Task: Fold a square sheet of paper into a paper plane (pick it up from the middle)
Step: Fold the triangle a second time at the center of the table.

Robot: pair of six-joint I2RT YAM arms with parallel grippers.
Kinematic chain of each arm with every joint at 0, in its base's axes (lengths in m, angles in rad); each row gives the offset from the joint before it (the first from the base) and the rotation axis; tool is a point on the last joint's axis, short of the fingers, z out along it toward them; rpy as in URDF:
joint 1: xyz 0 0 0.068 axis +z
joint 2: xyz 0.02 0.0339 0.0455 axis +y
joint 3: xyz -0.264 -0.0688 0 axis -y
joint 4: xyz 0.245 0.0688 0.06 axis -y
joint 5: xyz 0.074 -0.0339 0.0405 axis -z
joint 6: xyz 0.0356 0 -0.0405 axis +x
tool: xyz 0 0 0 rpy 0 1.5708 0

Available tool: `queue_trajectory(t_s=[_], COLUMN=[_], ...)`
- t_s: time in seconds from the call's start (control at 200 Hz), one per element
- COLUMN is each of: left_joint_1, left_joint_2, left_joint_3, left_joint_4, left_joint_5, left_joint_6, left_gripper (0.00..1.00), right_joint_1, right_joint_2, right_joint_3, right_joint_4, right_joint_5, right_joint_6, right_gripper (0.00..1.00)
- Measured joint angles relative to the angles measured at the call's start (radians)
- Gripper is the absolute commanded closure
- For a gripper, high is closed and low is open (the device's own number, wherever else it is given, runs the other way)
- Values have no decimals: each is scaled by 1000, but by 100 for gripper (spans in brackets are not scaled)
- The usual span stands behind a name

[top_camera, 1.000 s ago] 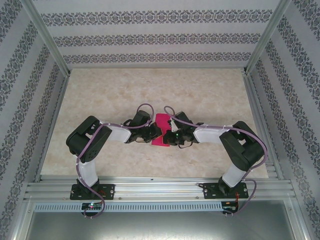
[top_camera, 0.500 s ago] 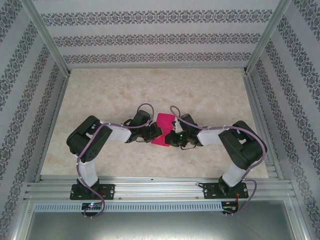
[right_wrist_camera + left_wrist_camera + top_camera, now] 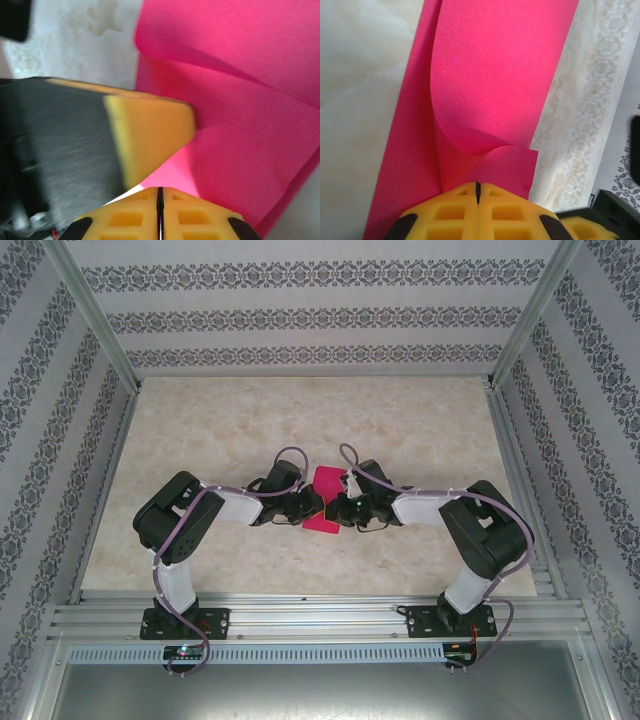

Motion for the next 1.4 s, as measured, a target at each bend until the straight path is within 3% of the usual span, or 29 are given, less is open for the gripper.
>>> queue_trajectory(t_s=[0.18, 0.515, 0.914, 1.269, 1.399], left_joint_1=[0, 0, 0, 0, 0], left_joint_2=[0, 0, 0, 0, 0], left_joint_3=[2, 2, 2, 4, 5], left_joint_4=[-3, -4, -6, -10, -10], left_joint_5=[0, 0, 3, 4, 4], left_joint_6=[0, 0, 0, 0, 0], left_gripper=[100, 100, 100, 100, 100], right_joint_1=[-5, -7, -20, -6, -6], right_joint_2=[43, -12, -68, -266, -338], right_joint_3=[-11, -67, -211, -209, -172], right_joint_4=[36, 32, 220, -165, -209], right_joint_5=[-23, -24, -53, 37, 65], right_joint_6=[26, 26, 54, -6, -5], right_gripper=[89, 85, 86, 92, 96])
